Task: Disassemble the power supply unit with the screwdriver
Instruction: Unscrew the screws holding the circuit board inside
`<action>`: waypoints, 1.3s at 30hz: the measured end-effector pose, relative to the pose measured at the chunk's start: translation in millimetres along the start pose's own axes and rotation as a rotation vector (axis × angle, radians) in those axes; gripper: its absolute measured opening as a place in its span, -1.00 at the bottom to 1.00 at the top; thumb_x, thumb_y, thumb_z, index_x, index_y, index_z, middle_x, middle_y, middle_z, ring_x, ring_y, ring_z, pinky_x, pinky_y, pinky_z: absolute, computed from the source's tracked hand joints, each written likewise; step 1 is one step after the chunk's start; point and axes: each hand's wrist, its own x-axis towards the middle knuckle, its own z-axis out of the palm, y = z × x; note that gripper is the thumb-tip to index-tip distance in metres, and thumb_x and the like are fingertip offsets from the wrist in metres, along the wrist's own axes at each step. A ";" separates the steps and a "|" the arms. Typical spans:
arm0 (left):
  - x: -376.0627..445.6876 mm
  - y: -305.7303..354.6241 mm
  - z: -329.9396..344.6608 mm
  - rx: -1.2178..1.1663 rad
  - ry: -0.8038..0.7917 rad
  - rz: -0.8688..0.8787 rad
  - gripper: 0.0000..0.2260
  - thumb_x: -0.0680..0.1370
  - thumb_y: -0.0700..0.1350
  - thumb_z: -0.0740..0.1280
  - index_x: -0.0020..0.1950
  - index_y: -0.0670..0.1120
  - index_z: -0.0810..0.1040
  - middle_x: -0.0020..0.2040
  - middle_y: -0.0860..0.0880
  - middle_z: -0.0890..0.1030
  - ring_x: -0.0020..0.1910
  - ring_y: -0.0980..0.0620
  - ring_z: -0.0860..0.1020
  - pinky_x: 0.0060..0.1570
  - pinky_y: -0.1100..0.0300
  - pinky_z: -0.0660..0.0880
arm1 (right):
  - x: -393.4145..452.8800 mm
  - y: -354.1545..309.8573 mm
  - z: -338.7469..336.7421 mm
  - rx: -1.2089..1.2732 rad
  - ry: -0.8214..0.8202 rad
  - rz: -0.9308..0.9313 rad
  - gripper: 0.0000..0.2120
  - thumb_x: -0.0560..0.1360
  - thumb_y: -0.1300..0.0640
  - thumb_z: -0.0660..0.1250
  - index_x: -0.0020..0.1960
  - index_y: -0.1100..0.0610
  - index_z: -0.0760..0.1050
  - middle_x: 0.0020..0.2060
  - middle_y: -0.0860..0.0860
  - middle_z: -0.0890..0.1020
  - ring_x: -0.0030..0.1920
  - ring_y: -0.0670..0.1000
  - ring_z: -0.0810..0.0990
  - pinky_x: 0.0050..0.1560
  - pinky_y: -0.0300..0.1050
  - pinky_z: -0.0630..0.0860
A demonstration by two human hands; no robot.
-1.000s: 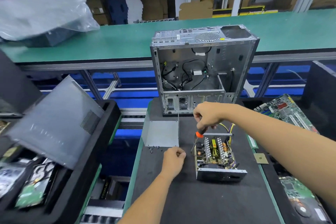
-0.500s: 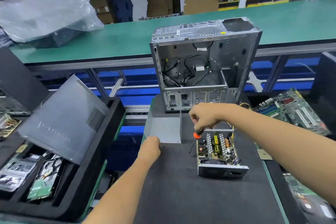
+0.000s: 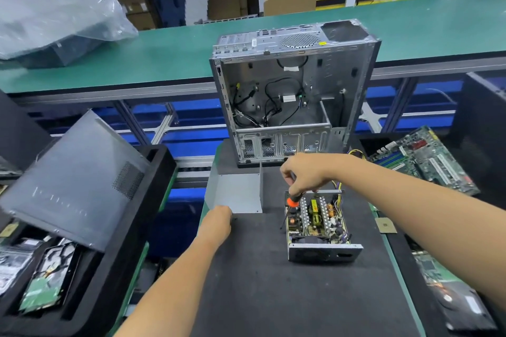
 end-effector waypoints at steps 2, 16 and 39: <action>-0.8 0.2 -1.4 0.001 -0.003 0.010 -0.86 0.53 -0.28 0.23 0.00 -0.19 0.57 -0.06 -0.13 0.56 0.01 -0.14 0.57 -0.04 0.15 0.48 | 0.8 -0.7 -0.5 0.011 0.003 0.006 -0.84 0.42 0.16 0.40 -0.18 0.15 0.42 -0.43 0.00 0.58 -0.50 0.02 0.52 -0.43 -0.19 0.45; 5.7 119.6 -37.5 -0.270 0.013 0.497 -0.84 0.48 -0.10 0.30 -0.26 -0.13 0.56 -0.31 -0.06 0.60 -0.34 0.01 0.47 -0.32 0.20 0.32 | -31.4 12.1 -33.8 0.037 0.106 0.101 -0.85 0.40 0.16 0.36 -0.29 0.23 0.53 -0.39 0.15 0.66 -0.59 -0.04 0.52 -0.55 -0.26 0.44; 59.0 265.8 1.2 -0.186 -0.217 0.279 -0.60 0.36 -0.23 0.40 -0.50 -0.08 0.21 -0.48 -0.02 0.24 -0.36 -0.09 0.23 -0.39 0.03 0.24 | -88.2 104.0 -4.7 0.034 -0.022 0.334 -0.83 0.43 0.16 0.35 -0.23 0.28 0.51 -0.45 0.14 0.57 -0.55 0.06 0.51 -0.49 -0.25 0.45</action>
